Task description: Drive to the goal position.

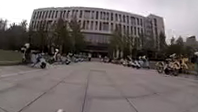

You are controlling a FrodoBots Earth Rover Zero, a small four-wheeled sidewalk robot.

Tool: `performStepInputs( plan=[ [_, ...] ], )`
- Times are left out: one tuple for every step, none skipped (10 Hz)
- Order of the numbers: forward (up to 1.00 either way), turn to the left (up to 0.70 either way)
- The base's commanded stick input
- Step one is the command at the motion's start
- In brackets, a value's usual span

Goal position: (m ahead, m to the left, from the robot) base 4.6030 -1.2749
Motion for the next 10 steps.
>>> performStepInputs(
  plan=[
    [0.7,0.0],
    [0.7,0.0],
    [0.7,0.0],
    [0.7,0.0],
    [0.7,0.0],
    [0.7,0.0],
    [0.7,0.0],
    [0.7,0.0],
    [0.7,0.0],
    [0.7,0.0]
  ],
)
